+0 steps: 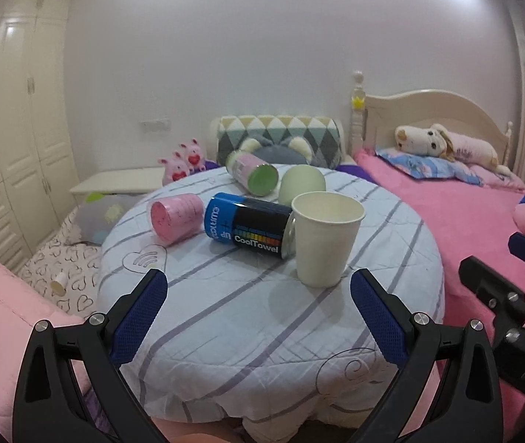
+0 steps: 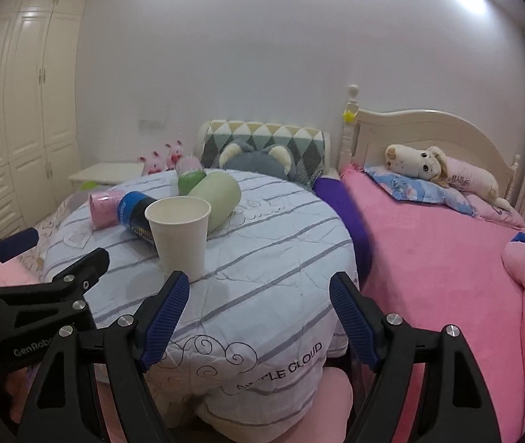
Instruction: Flip cup upright
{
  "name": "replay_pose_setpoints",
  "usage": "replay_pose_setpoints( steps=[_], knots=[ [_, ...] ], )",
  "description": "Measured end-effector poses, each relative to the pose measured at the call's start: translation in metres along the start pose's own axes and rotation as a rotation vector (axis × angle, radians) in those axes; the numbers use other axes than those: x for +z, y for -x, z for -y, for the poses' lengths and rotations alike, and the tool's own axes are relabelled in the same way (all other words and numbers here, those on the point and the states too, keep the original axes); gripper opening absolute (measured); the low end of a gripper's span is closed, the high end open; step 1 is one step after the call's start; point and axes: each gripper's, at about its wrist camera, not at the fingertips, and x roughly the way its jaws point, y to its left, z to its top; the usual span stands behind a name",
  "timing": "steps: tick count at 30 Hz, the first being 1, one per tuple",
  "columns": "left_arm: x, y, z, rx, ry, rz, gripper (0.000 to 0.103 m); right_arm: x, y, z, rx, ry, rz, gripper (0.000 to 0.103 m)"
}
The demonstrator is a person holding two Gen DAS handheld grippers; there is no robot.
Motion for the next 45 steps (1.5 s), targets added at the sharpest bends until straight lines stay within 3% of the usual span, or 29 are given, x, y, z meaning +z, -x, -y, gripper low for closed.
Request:
replay_pose_setpoints(
  steps=[10, 18, 31, 45],
  knots=[
    [-0.027, 0.018, -0.001, 0.028, -0.022, 0.148, 0.102, -0.018, 0.013, 0.008, 0.039, -0.052, 0.193, 0.080],
    [-0.037, 0.031, -0.007, 0.001, 0.019, 0.235, 0.102, -0.028, 0.012, 0.007, 0.062, -0.061, 0.249, 0.080],
    [-0.039, 0.031, -0.027, -0.024, 0.108, 0.245, 0.102, -0.033, 0.015, 0.005, 0.117, -0.054, 0.238, 0.080],
    [-0.038, 0.031, -0.030, -0.011, 0.100, 0.252, 0.102, -0.032, 0.020, 0.001, 0.141, -0.030, 0.231, 0.080]
  ],
)
